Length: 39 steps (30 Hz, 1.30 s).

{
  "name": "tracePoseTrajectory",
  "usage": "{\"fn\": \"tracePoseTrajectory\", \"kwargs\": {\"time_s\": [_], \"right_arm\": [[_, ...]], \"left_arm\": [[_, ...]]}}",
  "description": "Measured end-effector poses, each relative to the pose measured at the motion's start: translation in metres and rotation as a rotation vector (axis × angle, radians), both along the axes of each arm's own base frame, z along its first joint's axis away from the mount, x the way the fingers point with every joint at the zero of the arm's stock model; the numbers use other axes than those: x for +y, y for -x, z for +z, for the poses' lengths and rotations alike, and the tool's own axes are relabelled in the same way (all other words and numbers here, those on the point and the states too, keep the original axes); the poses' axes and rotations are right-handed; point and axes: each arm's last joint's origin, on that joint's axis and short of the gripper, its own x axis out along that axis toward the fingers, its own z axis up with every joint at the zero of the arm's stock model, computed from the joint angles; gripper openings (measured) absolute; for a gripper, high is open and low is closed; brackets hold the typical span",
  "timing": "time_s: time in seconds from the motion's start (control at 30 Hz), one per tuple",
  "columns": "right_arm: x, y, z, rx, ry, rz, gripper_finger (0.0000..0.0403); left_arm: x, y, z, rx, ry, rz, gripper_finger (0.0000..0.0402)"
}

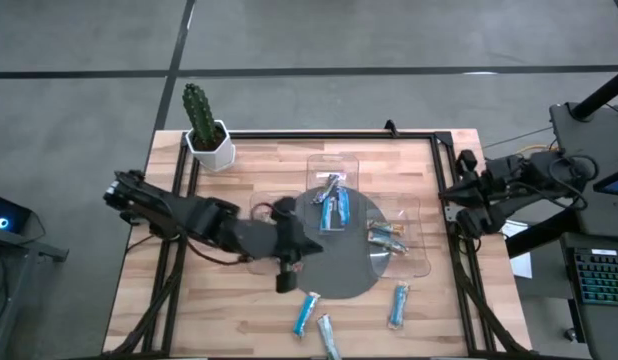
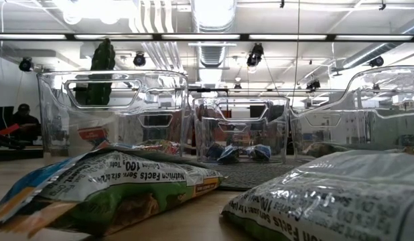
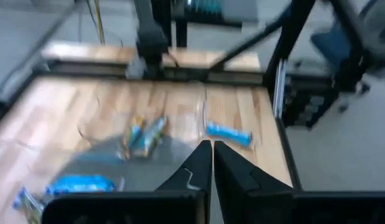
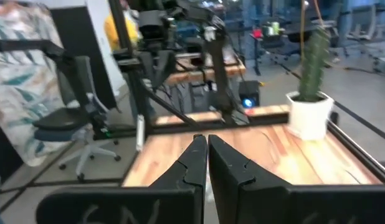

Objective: Pick and place Granola Bars by type
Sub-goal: Put the yellow granola bar into the right transparent bin

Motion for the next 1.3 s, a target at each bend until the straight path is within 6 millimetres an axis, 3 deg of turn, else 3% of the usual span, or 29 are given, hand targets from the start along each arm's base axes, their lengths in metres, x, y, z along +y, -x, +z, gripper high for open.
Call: {"fn": "tracePoseTrajectory", "kwargs": {"time_s": [0.13,0.3,0.4,0.57,0.77,1.03,1.3], "right_arm": [[0.008,-0.019,0.008,-0.038,-0.004,0.019,0.0008],[0.014,-0.035,0.011,-0.048,0.016,0.021,0.0008],[0.017,-0.043,0.012,-0.053,0.006,0.023,0.0008],[0.021,-0.056,0.017,-0.090,-0.009,0.021,0.0008],[0.027,-0.072,0.027,-0.079,-0.003,0.019,0.0008],[0.035,-0.091,0.070,-0.099,-0.010,0.019,0.0008],[0.043,-0.113,0.112,-0.071,0.004,0.021,0.0008]], "left_arm": [[0.012,0.028,0.009,-0.131,0.010,0.004,0.0000],[0.033,0.072,-0.004,-0.223,0.045,0.016,0.0000],[0.051,0.106,0.000,-0.298,0.086,0.042,0.0000],[0.076,0.162,0.003,-0.315,0.081,0.118,0.0000],[0.097,0.209,0.012,-0.337,0.068,0.154,0.0000],[0.108,0.234,0.018,-0.334,0.058,0.176,0.0000],[0.108,0.234,0.013,-0.295,0.037,0.165,0.0000]]}}
